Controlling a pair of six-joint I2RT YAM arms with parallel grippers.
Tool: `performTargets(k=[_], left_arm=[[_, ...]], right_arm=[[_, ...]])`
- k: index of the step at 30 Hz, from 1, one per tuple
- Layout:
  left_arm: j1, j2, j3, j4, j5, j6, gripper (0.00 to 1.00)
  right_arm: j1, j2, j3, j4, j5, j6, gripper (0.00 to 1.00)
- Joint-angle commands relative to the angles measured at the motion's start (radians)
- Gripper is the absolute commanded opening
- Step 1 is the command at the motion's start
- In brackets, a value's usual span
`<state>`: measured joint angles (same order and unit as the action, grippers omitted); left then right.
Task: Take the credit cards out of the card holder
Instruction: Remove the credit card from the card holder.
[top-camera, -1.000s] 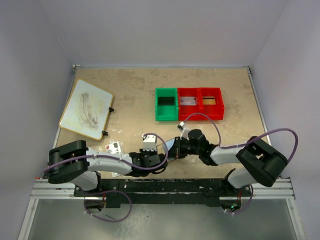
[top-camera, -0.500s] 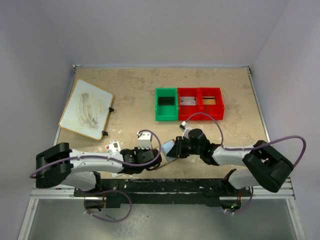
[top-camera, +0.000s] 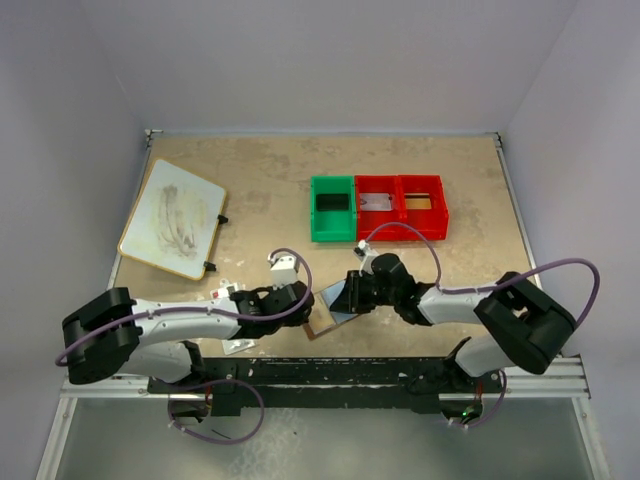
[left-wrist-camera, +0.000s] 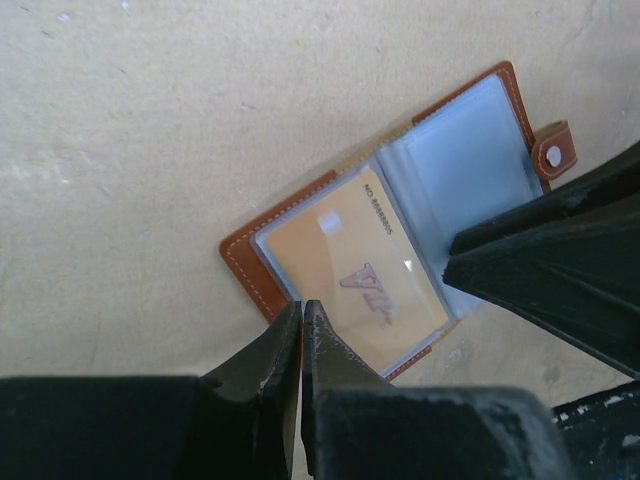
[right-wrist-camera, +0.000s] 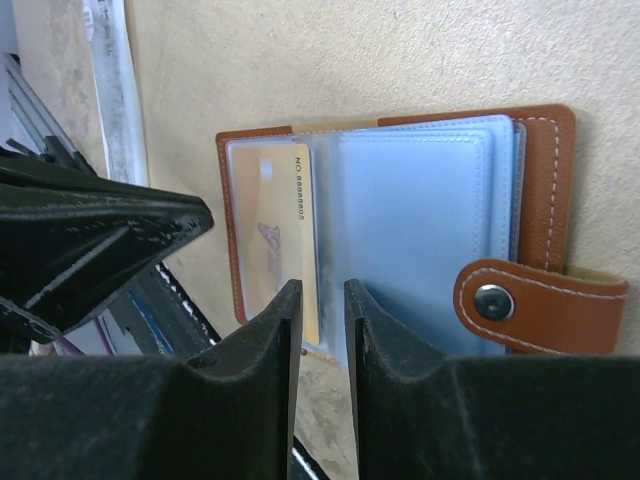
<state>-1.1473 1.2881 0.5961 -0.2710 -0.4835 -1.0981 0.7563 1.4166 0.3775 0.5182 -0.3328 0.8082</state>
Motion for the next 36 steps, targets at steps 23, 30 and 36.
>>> performTargets(k=[23,30,36], left_arm=[[-0.006,0.107,-0.105,0.103,0.043,-0.071,0.0],[-0.036,0.12,-0.126,0.093,0.026,-0.099,0.0],[-0.081,0.137,-0.169,0.125,0.018,-0.156,0.0]], right_arm=[[-0.005,0.076,0.013,0.093,-0.051,-0.009,0.38],[-0.001,0.14,0.007,0.217,-0.127,0.004,0.34],[0.001,0.163,-0.037,0.369,-0.204,0.051,0.27]])
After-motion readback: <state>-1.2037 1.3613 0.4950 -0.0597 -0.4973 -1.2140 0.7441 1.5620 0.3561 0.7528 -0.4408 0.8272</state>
